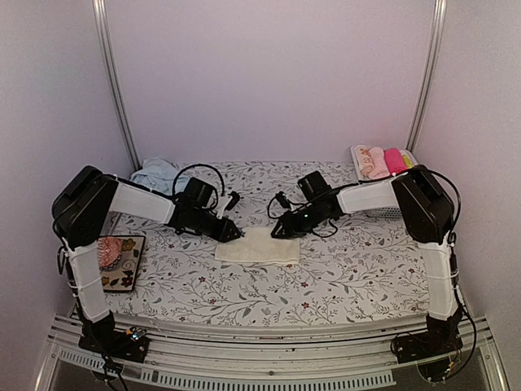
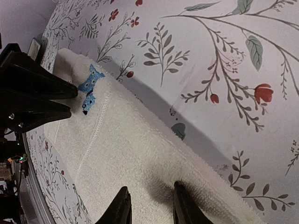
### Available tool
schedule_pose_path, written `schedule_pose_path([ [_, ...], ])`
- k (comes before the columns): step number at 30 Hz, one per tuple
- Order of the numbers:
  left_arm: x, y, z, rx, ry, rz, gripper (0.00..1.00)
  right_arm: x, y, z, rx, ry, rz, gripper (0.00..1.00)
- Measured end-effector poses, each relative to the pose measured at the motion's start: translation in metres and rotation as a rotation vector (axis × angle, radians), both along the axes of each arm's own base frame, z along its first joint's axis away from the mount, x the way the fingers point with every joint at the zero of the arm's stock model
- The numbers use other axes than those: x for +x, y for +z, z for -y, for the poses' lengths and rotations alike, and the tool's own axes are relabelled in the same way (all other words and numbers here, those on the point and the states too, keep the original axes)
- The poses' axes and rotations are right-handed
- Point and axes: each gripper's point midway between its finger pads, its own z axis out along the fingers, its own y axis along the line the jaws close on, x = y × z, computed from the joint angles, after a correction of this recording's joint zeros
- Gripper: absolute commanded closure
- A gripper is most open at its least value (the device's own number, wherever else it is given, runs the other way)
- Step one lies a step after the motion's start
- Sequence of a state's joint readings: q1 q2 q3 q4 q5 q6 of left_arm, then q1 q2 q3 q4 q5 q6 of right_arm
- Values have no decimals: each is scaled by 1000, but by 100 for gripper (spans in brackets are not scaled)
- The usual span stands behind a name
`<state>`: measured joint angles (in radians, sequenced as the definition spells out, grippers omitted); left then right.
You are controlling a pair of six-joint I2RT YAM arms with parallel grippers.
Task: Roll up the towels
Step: Smooth out the towel at the center of the board.
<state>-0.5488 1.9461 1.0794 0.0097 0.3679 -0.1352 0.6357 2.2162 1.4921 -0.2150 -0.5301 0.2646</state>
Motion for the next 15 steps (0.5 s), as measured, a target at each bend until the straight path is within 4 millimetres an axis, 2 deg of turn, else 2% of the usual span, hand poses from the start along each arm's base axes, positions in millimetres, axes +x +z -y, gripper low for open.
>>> schedule_pose_path([
  [4, 14, -14, -2, 51, 35, 16, 66, 9, -3, 10, 7, -47, -10, 68],
  [7, 25, -14, 1, 67, 44, 42, 61, 11, -4, 12, 15, -64, -13, 68],
  [11, 37, -13, 6, 80, 49, 71, 48, 10, -4, 15, 16, -80, -5, 68],
  [15, 39, -10, 7, 84, 45, 88, 29, 7, -4, 19, 11, -88, 0, 68],
])
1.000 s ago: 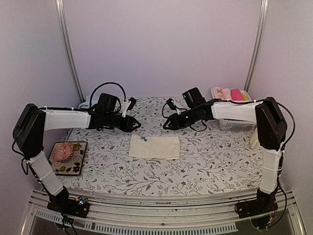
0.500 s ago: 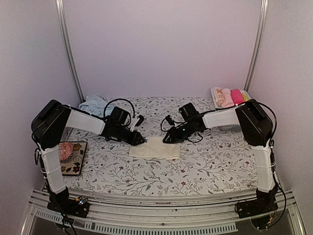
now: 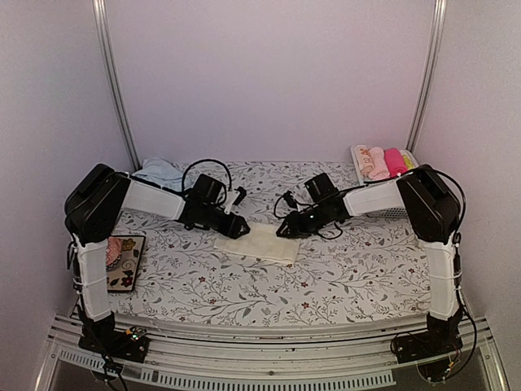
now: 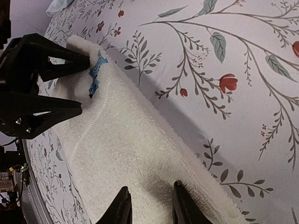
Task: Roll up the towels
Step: Smooth out the towel at the center of the board, then rotate the towel at the center of the board.
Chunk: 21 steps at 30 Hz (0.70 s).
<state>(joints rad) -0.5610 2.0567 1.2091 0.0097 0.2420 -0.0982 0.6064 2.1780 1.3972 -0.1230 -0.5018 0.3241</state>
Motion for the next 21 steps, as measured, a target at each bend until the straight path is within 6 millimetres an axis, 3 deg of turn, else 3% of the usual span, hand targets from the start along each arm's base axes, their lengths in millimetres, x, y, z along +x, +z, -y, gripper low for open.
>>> schedule_pose_path([
  [3, 1, 9, 1, -4, -5, 18, 19, -4, 1, 5, -9, -6, -4, 68],
  [6, 2, 34, 2, -22, -10, 58, 13, -11, 2, 11, -20, -10, -18, 68],
  [12, -2, 112, 7, -114, -34, 183, 15, -28, 9, 25, -56, -5, -84, 66],
  [15, -17, 135, 11, -158, -76, 194, 17, -30, 25, 30, -75, -3, -82, 62],
  [18, -36, 132, 17, -169, -125, 157, 16, -17, 54, 27, -63, -8, -23, 59],
  [21, -63, 109, 15, -145, -165, 63, 13, 1, 80, 29, -48, -30, 39, 49],
])
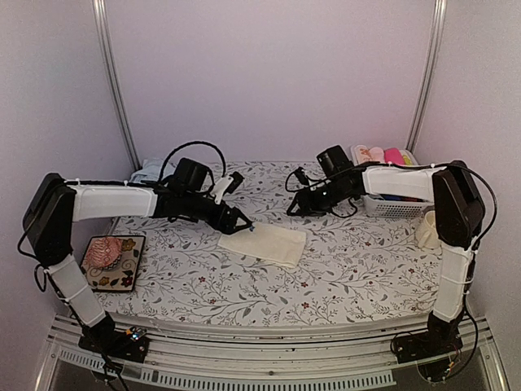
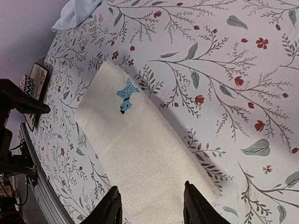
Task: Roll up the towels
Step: Rotate the towel at the center of the board.
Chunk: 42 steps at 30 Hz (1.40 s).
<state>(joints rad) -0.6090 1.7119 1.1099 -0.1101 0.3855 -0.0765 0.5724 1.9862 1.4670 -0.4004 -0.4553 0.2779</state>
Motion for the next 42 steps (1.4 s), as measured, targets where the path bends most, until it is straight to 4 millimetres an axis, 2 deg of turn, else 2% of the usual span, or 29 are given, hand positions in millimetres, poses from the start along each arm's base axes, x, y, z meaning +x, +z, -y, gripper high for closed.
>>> schedule_pose_path([
  [2, -16, -17, -5, 26, -16, -65, 5, 10, 10, 5, -1, -16, 28, 41],
  [6, -41, -37, -15, 52, -30, -172, 3, 21, 13, 17, -38, -41, 54, 24],
  [7, -45, -39, -15, 52, -34, -187, 3, 22, 12, 20, -46, -47, 51, 9],
  [8, -48, -41, -16, 53, -38, -200, 3, 23, 11, 23, -52, -51, 50, 0],
  [14, -58, -46, -12, 39, -61, -255, 3, 29, 5, 40, -90, -77, 46, 1],
  [23, -68, -88, -11, 83, -77, -389, 3, 36, 2, 52, -127, -110, 52, 1],
  [32, -44, -102, -3, 138, -50, -373, 3, 35, 2, 53, -130, -113, 61, 1],
  [36, -19, -105, 9, 144, -47, -325, 3, 34, 0, 54, -135, -104, 64, 1],
  [42, 31, -108, 33, 144, -27, -215, 3, 33, -3, 54, -143, -89, 71, 1],
])
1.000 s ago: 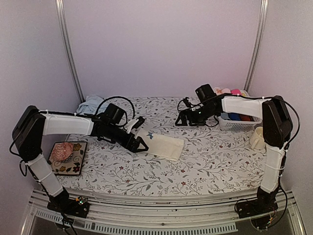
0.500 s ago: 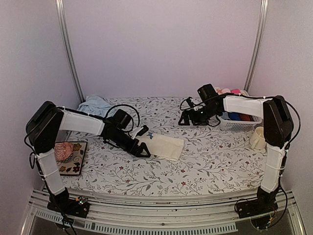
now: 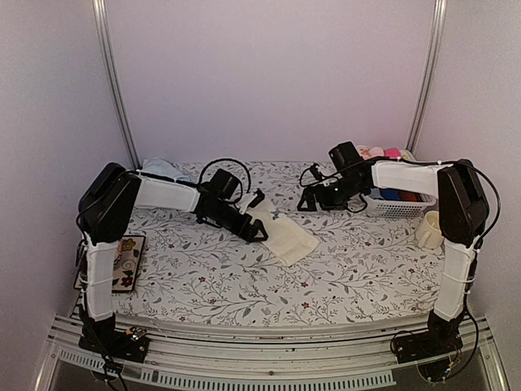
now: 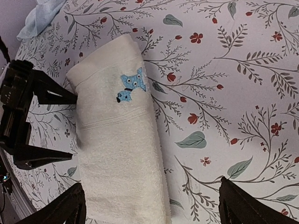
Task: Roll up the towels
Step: Rotate the towel at the center of the board.
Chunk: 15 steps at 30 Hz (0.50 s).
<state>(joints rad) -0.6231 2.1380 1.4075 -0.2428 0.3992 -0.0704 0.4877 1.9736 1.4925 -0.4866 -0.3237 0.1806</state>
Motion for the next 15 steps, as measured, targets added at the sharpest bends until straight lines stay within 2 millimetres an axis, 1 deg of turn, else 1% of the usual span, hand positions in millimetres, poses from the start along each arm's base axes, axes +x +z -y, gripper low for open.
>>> schedule_pose_path([
  [3, 32, 0, 15, -6, 17, 56, 3, -6, -10, 3, -10, 7, -15, 1],
  [6, 64, 0, 34, -27, 34, 108, 3, -25, -33, 11, -31, 22, -67, 1],
  [8, 78, 1, 41, -33, 49, 134, 3, -37, -46, 15, -43, 32, -103, 1],
  [10, 83, 2, 40, -27, 62, 144, 3, -49, -56, 19, -51, 41, -131, 1],
  [11, 84, 2, 40, -22, 67, 150, 3, -51, -57, 20, -50, 45, -135, 1],
  [13, 83, 4, 37, -21, 65, 168, 3, -56, -55, 20, -37, 56, -130, 1],
  [15, 71, 5, 29, -17, 41, 189, 3, -57, -47, 18, -15, 66, -105, 1],
])
